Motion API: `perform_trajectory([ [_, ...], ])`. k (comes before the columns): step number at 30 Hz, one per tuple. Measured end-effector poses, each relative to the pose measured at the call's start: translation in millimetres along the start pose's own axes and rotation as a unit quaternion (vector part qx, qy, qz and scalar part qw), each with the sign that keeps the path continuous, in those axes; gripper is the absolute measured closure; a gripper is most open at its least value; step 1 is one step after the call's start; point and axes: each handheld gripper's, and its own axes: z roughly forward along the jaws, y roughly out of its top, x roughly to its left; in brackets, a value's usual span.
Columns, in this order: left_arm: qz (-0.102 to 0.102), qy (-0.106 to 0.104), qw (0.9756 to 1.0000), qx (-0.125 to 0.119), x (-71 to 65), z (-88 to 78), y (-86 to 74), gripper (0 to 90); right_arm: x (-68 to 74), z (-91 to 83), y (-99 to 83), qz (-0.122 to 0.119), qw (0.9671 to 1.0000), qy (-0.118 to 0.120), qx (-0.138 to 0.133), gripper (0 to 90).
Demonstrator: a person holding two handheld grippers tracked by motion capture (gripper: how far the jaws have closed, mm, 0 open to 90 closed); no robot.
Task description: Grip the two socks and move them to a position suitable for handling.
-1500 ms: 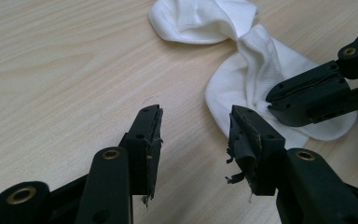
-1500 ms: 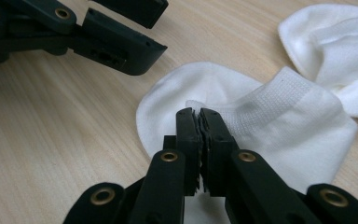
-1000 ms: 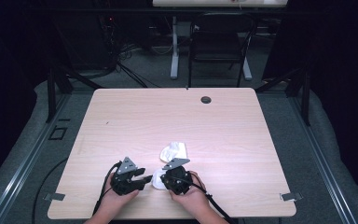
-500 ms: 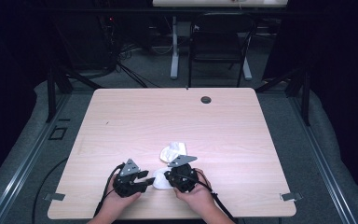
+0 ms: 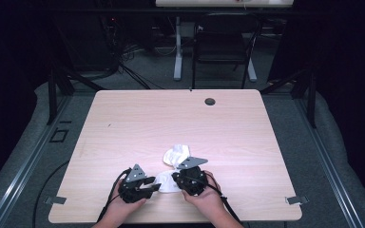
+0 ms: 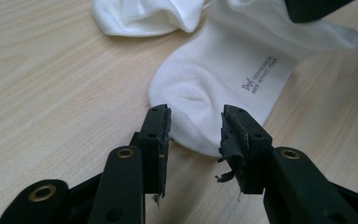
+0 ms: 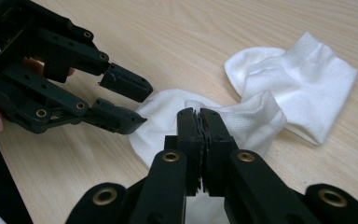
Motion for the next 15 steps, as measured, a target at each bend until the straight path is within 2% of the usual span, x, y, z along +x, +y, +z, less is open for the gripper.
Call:
perform_trajectory([
  [3,0.007,-0.002,1.0,0.004,-1.8,1.6,-0.3,64.3,-2.7,-3.8,-0.8,0.0,1.0,-0.002,-0.004,88.1],
  [8,0.007,-0.008,0.9999,0.009,-3.4,4.1,-0.8,67.2,-7.6,-10.6,-3.6,0.015,0.9998,-0.006,-0.011,88.1],
  [15,0.013,-0.003,0.9998,0.011,-4.0,5.1,-1.3,72.4,-17.4,-21.0,-9.0,0.024,0.9995,-0.019,-0.01,88.1],
])
